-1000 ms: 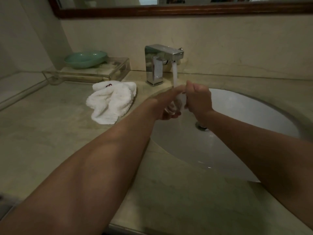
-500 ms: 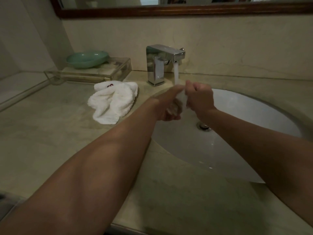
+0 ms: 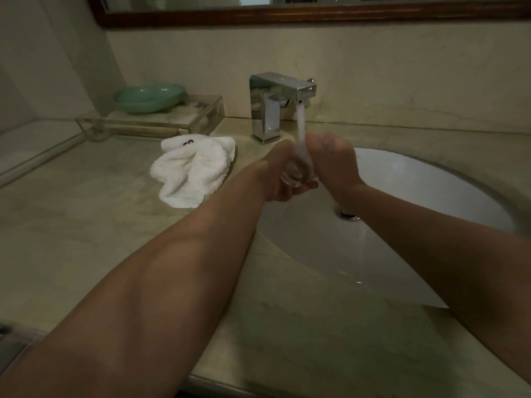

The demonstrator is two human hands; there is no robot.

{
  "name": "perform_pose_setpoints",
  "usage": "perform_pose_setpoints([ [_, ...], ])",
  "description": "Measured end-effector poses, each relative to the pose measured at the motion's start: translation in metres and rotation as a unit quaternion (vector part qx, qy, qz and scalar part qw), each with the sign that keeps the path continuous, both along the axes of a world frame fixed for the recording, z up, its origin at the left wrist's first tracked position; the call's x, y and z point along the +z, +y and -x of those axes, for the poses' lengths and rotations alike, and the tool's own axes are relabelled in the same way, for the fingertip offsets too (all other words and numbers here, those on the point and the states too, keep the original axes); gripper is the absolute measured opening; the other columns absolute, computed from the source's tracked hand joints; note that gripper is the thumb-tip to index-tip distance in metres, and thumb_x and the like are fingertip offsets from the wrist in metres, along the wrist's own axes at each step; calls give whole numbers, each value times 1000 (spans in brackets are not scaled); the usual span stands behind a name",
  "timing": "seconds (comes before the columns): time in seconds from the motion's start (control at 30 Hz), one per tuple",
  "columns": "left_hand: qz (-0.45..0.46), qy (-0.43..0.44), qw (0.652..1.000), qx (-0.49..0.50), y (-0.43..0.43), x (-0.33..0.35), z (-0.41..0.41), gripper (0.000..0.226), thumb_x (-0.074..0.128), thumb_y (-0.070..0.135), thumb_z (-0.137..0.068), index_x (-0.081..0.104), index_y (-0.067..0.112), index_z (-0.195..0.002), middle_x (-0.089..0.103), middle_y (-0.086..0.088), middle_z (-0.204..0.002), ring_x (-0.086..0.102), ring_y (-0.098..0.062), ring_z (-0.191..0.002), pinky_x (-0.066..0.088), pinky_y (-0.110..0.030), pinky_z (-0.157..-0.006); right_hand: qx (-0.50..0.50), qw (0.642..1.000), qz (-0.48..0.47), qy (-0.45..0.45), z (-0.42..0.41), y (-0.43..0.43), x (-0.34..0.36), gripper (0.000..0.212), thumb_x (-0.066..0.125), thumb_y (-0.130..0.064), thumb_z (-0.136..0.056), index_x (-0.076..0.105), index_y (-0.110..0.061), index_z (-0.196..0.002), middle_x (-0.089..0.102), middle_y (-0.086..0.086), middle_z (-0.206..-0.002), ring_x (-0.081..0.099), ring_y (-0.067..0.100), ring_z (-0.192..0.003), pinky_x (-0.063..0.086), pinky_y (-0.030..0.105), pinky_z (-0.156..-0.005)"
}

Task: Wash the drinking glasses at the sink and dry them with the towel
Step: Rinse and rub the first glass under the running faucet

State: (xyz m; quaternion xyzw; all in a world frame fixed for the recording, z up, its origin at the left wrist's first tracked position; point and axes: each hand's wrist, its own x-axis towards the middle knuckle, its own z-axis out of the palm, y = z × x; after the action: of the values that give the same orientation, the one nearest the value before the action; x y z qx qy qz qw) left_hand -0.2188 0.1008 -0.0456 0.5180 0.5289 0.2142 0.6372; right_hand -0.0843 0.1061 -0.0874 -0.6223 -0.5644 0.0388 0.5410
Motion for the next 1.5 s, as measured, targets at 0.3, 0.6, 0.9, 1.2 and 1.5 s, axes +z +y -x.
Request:
perform_pose_setpoints([
  [0.3,-62,10,998,6,0,-4,-3,50,56,62,-94,69,14,-98,69,-7,-78,64,-16,-62,51,-19,-47,62,985,65,150,-1,-10,2,39,50,-38,-102,69,-10,-82,65,8,-71,62,20,-57,43,22,-40],
  [0.6,24,-46,999,-1,3,-1,0,37,60,43,-91,69,7,-84,70,-14,-91,64,-14,-67,45,-14,-62,47,997,-9,-60,0,-3,-3,34,58,-40,-95,69,-11,-81,63,7,-71,64,22,-67,49,33,-58],
  [0.9,-51,19,998,-35,1,-4,-3,59,55,71,-90,70,13,-93,72,-10,-87,65,-17,-72,45,-17,-50,34,984,84,151,-7,-6,0,43,51,-45,-99,66,-21,-66,63,8,-61,63,25,-55,51,37,-53],
  [1.2,19,-57,998,-8,4,-3,0,37,57,48,-93,69,14,-100,72,-11,-87,69,-20,-69,41,-18,-50,184,967,93,152,7,-20,-1,42,61,-49,-96,65,-8,-104,65,-1,-87,67,1,-71,53,24,-54],
  [1.5,-7,-15,998,-57,1,-3,-4,61,61,78,-83,68,19,-99,66,-1,-77,60,-13,-62,52,-22,-54,25,980,58,190,-7,-5,9,41,57,-34,-99,66,-12,-66,53,3,-52,49,10,-39,39,22,-43],
])
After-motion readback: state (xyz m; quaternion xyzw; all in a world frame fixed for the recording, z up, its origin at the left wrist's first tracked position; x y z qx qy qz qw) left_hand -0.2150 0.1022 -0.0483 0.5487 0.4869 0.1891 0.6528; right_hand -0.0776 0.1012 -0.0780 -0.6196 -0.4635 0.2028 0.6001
